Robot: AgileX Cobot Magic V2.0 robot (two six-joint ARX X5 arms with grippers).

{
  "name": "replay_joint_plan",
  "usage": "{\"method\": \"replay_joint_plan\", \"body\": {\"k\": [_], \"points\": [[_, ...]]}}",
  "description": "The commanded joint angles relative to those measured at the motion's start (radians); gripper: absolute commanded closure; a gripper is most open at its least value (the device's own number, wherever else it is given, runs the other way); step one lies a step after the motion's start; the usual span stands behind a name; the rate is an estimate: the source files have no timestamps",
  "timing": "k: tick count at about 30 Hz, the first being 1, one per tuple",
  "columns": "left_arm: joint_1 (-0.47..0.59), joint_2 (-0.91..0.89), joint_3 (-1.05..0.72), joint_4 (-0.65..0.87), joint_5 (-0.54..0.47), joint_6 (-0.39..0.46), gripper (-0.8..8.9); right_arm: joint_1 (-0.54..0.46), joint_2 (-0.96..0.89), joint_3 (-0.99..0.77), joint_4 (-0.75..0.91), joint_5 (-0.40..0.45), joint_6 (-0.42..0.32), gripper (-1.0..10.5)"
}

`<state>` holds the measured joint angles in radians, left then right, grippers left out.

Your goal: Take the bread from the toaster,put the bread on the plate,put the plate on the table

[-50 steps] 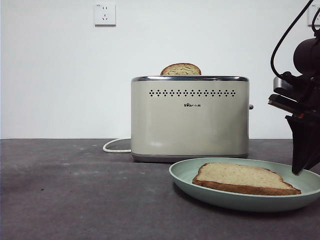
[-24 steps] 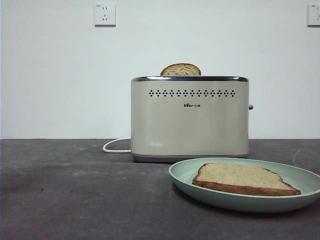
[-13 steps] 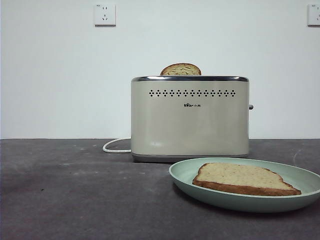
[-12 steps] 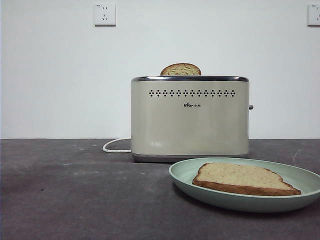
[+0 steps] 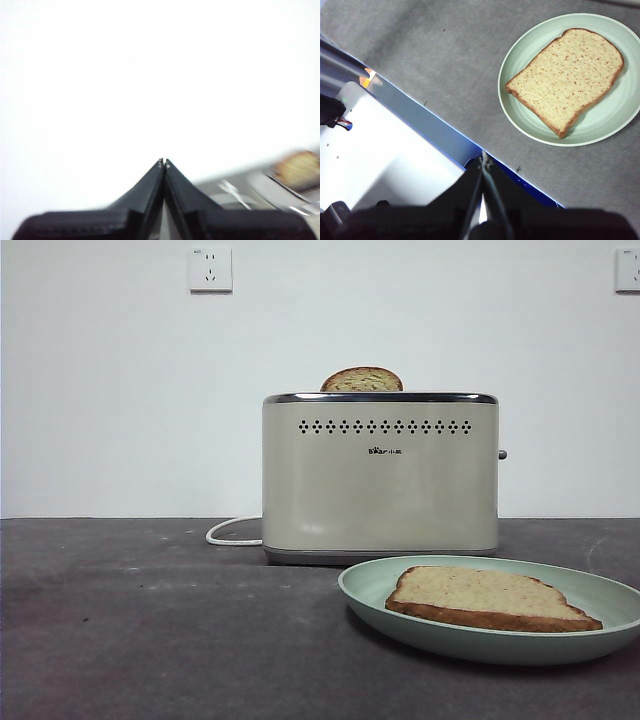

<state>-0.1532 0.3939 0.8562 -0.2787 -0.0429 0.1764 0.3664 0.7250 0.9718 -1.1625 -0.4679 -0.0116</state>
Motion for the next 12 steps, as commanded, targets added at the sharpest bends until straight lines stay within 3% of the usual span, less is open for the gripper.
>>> {"method": "replay_joint_plan", "body": {"k": [1,12], "points": [[0.082,-0.066,-0.206,0.168,-0.001,0.026,8.17,0.002,-0.002,-0.007,0.002,0.002,0.006,9.4],[0.201,-0.275,-0.680,0.252,-0.003,-0.066,8.17,0.002,-0.002,-0.007,0.002,0.002,0.006,9.4]]}}
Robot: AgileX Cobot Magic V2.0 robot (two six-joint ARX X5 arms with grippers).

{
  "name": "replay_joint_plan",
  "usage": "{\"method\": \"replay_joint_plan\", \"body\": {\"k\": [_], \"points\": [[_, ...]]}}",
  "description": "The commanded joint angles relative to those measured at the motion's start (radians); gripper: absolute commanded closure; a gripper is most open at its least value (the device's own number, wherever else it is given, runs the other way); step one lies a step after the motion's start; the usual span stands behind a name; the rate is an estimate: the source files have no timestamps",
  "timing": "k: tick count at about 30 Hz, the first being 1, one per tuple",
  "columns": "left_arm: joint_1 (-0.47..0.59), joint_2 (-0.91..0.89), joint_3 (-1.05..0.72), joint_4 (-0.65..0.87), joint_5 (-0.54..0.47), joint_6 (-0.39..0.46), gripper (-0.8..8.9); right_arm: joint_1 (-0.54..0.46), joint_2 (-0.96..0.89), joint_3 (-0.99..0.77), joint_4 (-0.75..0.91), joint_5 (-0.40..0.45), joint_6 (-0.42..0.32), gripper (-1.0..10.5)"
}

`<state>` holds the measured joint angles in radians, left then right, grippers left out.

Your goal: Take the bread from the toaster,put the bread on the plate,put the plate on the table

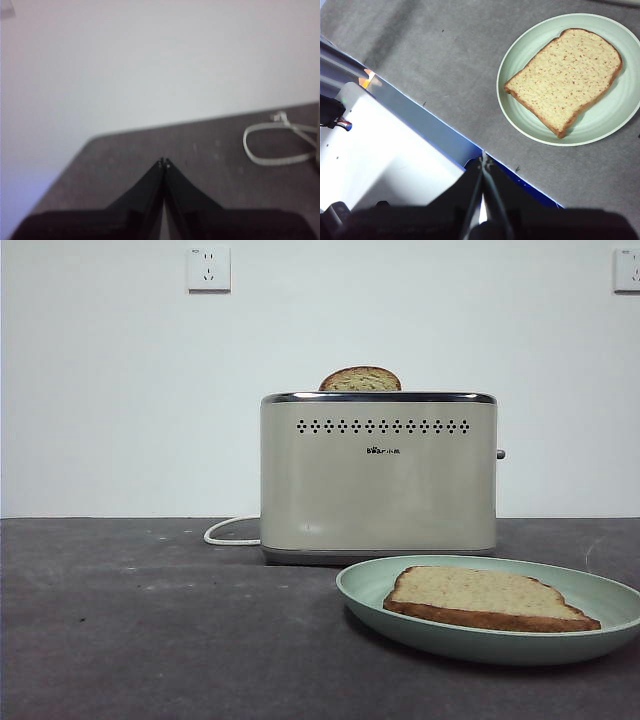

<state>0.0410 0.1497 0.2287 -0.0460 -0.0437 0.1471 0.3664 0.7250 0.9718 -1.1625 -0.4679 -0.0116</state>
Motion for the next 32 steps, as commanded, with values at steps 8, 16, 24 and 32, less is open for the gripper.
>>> {"method": "replay_joint_plan", "body": {"k": [8,16,24,32], "points": [[0.007,-0.143,-0.219,0.019,-0.006,-0.111,8.17,0.002,-0.002,-0.007,0.002,0.002,0.006,9.4],[0.006,-0.148,-0.226,-0.142,0.003,-0.129,8.17,0.002,-0.002,-0.007,0.002,0.003,0.006,9.4],[0.006,-0.148,-0.226,-0.127,-0.006,-0.170,8.17,0.002,-0.001,-0.007,0.002,0.003,0.006,9.4],[0.006,-0.148,-0.226,-0.127,-0.006,-0.170,8.17,0.002,-0.001,-0.007,0.002,0.003,0.006,9.4]]}}
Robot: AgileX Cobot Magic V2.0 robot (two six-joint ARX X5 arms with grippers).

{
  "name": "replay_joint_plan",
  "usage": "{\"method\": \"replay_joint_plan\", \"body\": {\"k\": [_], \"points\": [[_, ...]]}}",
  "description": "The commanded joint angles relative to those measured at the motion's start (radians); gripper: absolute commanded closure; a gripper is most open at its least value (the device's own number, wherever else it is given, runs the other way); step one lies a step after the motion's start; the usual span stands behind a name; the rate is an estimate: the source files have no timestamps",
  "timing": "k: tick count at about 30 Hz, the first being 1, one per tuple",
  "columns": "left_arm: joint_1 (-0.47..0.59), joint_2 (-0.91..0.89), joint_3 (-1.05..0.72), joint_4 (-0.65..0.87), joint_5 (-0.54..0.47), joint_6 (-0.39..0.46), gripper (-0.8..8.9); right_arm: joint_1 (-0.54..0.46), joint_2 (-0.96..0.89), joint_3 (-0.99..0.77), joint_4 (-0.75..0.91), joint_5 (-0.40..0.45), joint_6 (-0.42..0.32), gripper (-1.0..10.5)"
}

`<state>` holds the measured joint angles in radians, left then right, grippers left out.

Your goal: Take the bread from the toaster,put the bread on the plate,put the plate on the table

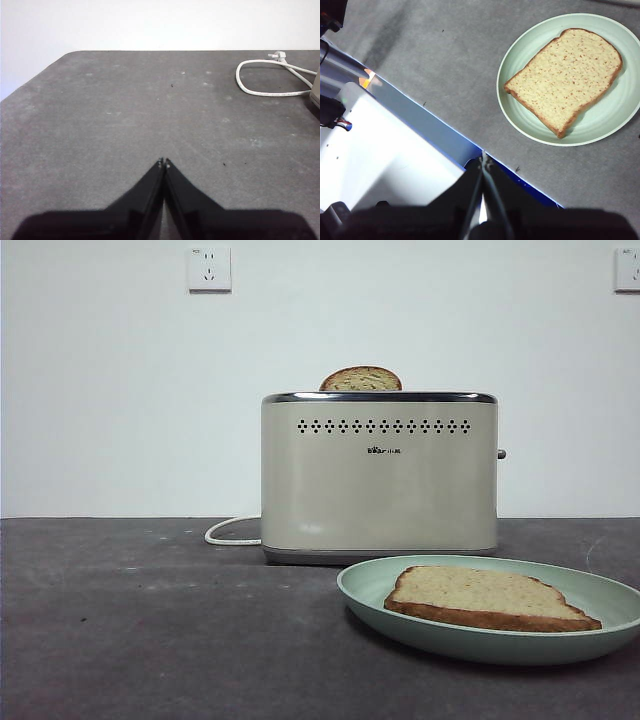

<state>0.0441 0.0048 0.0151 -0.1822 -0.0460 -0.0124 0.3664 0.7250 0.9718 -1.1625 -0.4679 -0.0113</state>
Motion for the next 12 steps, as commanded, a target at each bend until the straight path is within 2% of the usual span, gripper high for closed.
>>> {"method": "replay_joint_plan", "body": {"k": [1,7,12], "points": [[0.003,-0.003,-0.012,0.009,-0.004,-0.011,8.17,0.002,-0.001,-0.007,0.002,0.003,0.006,9.4],[0.003,-0.003,-0.012,0.009,-0.004,-0.011,8.17,0.008,-0.004,-0.007,0.002,0.002,0.003,9.4],[0.003,-0.003,-0.012,0.009,-0.004,-0.011,8.17,-0.031,-0.063,-0.007,0.094,0.052,-0.138,9.4]]}}
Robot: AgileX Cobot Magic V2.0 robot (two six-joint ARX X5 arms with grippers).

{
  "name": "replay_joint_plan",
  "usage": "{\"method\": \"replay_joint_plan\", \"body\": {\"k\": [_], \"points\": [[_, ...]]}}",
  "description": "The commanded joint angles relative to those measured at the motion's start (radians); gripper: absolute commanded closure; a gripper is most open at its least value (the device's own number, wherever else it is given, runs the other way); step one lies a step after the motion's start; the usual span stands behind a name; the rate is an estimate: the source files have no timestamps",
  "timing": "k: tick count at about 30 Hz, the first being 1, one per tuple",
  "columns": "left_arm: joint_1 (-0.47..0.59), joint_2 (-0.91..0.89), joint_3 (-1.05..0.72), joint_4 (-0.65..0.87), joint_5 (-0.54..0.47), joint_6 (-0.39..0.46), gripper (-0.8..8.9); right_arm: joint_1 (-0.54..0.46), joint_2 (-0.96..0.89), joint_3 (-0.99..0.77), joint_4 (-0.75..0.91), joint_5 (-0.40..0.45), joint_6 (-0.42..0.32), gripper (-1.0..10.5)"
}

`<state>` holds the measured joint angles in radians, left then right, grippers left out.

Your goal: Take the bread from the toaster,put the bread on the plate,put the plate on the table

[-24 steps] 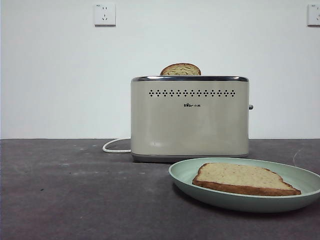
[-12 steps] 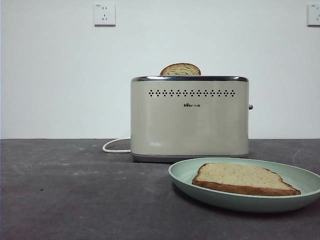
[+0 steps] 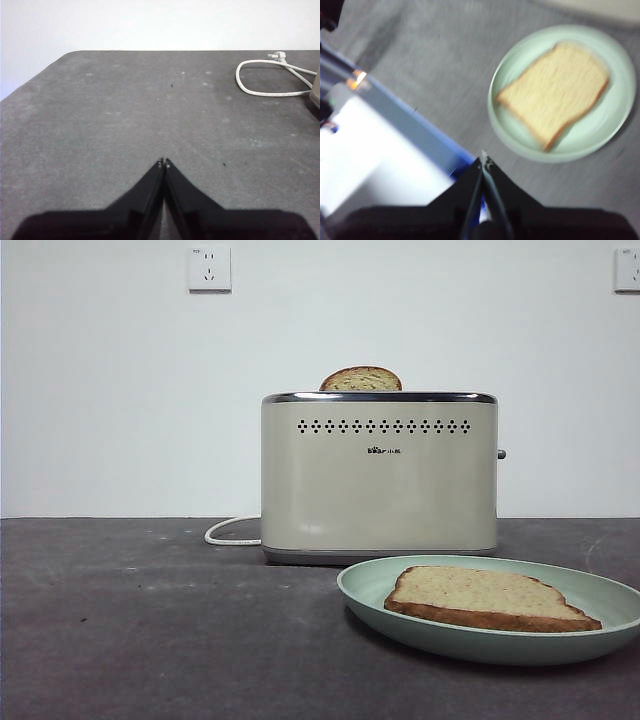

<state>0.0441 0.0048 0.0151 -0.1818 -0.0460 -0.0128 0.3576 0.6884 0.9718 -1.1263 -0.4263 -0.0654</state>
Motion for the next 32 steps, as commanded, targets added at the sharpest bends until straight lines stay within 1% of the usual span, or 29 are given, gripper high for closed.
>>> {"method": "replay_joint_plan", "body": {"k": [1,4,8,10,13,16,18,21,23,28,32], "points": [[0.003,-0.003,-0.012,0.008,-0.004,-0.010,8.17,-0.043,-0.037,-0.008,0.095,0.008,-0.097,9.4],[0.003,-0.003,-0.012,0.008,-0.004,-0.010,8.17,-0.137,-0.075,-0.012,0.232,0.008,-0.086,9.4],[0.003,-0.003,-0.012,0.008,-0.003,-0.010,8.17,-0.279,-0.129,-0.060,0.358,0.011,-0.077,9.4],[0.003,-0.003,-0.012,0.008,-0.004,-0.010,8.17,-0.341,-0.166,-0.118,0.434,0.010,-0.077,9.4],[0.003,-0.003,-0.012,0.008,-0.004,-0.010,8.17,-0.397,-0.235,-0.248,0.571,0.009,-0.058,9.4],[0.003,-0.003,-0.012,0.008,-0.004,-0.010,8.17,-0.418,-0.313,-0.410,0.732,0.014,-0.036,9.4],[0.003,-0.003,-0.012,0.008,-0.003,-0.010,8.17,-0.418,-0.362,-0.510,0.822,0.017,-0.036,9.4],[0.003,-0.003,-0.012,0.008,-0.004,-0.010,8.17,-0.416,-0.430,-0.639,0.914,0.028,-0.036,9.4],[0.003,-0.003,-0.012,0.008,-0.004,-0.010,8.17,-0.414,-0.470,-0.706,0.940,0.063,-0.027,9.4],[0.003,-0.003,-0.012,0.008,-0.003,-0.011,8.17,-0.403,-0.555,-0.834,0.956,0.167,0.025,9.4],[0.003,-0.003,-0.012,0.008,-0.003,-0.010,8.17,-0.387,-0.607,-0.894,0.966,0.172,0.036,9.4]]}}
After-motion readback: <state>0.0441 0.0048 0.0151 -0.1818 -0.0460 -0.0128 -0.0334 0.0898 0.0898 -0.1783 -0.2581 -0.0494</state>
